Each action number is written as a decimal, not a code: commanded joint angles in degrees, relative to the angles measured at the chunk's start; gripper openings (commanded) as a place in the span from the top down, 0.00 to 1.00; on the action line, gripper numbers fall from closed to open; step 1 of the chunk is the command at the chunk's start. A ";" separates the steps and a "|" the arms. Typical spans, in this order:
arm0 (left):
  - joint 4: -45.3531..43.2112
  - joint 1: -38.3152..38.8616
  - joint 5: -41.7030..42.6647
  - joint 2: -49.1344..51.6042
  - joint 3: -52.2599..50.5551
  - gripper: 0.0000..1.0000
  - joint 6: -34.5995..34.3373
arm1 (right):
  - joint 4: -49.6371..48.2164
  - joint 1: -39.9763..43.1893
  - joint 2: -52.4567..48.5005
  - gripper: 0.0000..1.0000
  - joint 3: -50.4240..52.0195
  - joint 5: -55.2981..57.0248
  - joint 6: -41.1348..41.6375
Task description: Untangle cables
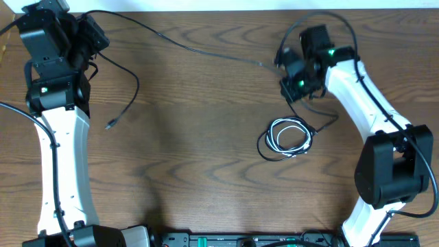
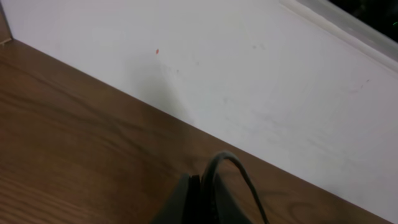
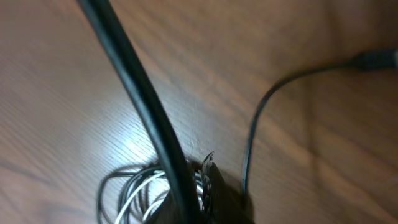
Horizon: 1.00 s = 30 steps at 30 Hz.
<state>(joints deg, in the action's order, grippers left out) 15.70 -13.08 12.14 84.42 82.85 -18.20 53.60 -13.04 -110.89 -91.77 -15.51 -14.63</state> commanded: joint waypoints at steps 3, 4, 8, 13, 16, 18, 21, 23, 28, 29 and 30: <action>0.50 -0.24 0.52 0.39 1.01 0.93 -0.28 | 2.32 -0.37 3.30 0.99 -21.24 -2.95 7.06; 0.57 -0.24 0.52 0.39 1.01 0.92 -0.28 | 2.67 -0.46 3.65 0.99 -24.94 -3.74 7.80; 1.01 -0.24 0.52 0.42 1.01 0.93 -0.28 | 2.75 -0.46 4.92 0.99 -36.00 -7.10 10.49; 1.03 -0.24 0.68 0.42 1.01 0.93 -0.28 | 2.56 -0.46 5.75 0.99 -49.16 -11.32 15.41; 1.38 -0.20 0.98 0.44 1.01 0.92 -0.31 | 2.58 -0.90 5.75 0.99 -51.67 -11.87 18.53; 1.92 -0.07 0.98 0.44 1.01 0.93 -0.31 | 3.52 -0.94 5.68 0.99 -51.63 -11.39 21.62; 2.56 -0.07 2.80 0.46 1.01 0.93 -0.28 | 6.34 -0.94 5.62 0.99 -50.66 -4.68 25.64; 2.82 -0.07 4.50 0.46 0.96 0.92 -0.28 | 7.78 -1.07 5.60 0.99 -49.46 -2.25 26.18; 5.51 1.79 6.93 0.46 0.96 0.92 -0.26 | 9.88 -1.86 5.55 0.99 -43.34 -0.92 26.67; 6.58 2.40 6.91 0.48 0.96 0.93 -0.26 | 9.88 -1.99 5.55 0.99 -42.25 -0.92 26.86; 7.69 3.02 6.91 0.57 0.96 0.93 -0.26 | 9.88 -2.03 5.55 0.99 -41.05 -0.94 26.88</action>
<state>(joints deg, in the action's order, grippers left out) 21.23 -12.05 17.08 84.44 82.85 -18.20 63.33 -14.37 -105.14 -135.83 -17.91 10.41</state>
